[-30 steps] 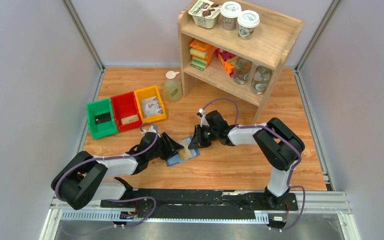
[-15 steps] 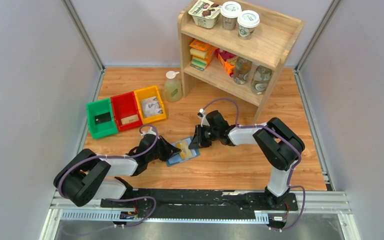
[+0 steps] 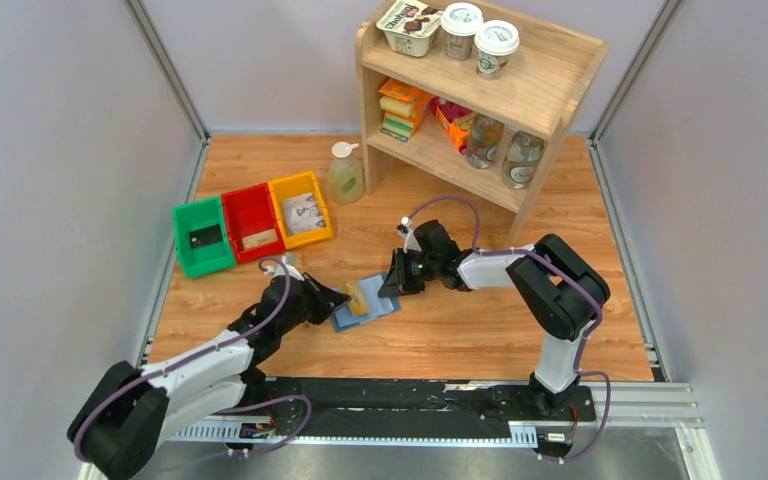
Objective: Take the credit cards out of the card holder
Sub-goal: Remove the credit card from the card holder, then place the credit card in the storage box.
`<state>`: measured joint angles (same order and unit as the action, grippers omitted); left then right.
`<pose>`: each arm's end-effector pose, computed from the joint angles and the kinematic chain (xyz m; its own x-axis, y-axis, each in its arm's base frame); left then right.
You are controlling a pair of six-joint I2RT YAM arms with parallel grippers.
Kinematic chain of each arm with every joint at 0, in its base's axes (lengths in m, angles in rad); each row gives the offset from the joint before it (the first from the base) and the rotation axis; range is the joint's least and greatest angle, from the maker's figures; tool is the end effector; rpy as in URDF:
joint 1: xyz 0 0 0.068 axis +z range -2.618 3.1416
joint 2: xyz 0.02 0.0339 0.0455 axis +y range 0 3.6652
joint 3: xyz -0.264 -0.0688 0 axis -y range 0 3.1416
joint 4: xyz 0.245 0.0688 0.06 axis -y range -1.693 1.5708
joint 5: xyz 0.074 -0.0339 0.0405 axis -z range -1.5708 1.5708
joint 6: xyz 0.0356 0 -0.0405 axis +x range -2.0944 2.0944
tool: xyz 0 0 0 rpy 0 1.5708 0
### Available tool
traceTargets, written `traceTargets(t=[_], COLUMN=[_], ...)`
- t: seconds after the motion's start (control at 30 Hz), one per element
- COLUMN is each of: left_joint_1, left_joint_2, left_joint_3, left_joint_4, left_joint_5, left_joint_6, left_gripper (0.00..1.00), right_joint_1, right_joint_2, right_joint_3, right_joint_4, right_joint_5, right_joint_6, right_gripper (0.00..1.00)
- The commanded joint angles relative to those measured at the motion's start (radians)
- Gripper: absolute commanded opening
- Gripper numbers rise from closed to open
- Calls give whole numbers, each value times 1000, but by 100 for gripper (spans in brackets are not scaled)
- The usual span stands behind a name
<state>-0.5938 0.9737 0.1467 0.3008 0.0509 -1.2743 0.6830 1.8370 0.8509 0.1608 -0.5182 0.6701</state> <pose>0.1451 -0.1002 0.1371 -0.6909 -0.6860 -0.2282 -0.2242 0.5034 -0.8345 0.2572 0.2320 0.1199 -0.9491 -0.0766 -0.3056 -0.2800 0.6499 0.7065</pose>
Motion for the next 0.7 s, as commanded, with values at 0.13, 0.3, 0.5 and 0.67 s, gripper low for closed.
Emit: traceTargets(t=[0.13,0.3,0.5,0.67], left_joint_1=[8,14,34,98], left_joint_2=[-409,-613,-633,-589], left_joint_3=[33,50,122,165], left_joint_4=[-385,-460,-485,-451], left_joint_5=[-261,-448,-617,-735], left_joint_6=[-10,-42,-16,-17], left_gripper=[0,0,0,0], right_joint_1=[-13,-13,-13,-13], right_joint_2=[15,-70,-179,-310], right_joint_3=[-12,33,91,99], right_joint_4=[-125,-156,-262,-335], right_joint_5=[96,104,132,197], right_joint_6=[-30,-43,-76,-119], right_gripper=[17,24,40,70])
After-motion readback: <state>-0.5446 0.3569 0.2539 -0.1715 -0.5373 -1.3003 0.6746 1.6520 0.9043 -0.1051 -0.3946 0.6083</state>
